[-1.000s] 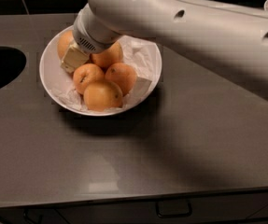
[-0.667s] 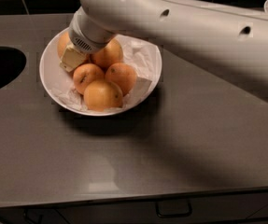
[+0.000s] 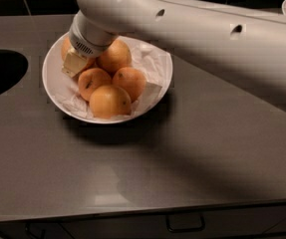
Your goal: Pick orange from white bowl
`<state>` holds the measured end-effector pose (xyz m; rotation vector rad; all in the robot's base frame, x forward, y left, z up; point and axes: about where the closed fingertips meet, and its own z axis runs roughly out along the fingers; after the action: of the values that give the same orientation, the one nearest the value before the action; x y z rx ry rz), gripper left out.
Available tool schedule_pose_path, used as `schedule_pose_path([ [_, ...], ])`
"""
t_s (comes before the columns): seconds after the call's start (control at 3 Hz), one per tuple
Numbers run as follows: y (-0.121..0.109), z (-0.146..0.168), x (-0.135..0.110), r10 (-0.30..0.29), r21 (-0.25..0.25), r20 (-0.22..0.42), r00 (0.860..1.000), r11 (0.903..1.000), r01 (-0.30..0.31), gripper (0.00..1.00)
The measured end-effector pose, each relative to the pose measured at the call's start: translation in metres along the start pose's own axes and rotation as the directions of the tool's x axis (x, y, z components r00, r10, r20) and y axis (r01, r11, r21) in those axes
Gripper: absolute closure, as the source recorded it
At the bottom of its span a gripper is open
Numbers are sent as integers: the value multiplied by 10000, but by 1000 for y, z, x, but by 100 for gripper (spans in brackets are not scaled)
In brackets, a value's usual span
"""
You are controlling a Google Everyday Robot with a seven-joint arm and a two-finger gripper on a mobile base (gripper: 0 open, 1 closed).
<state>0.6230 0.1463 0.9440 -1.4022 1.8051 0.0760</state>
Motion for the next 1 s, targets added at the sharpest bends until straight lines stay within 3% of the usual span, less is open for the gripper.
schedule_pose_path([
  [1.0,0,9,-3,260,726,-206,9995,9971,-244,27],
])
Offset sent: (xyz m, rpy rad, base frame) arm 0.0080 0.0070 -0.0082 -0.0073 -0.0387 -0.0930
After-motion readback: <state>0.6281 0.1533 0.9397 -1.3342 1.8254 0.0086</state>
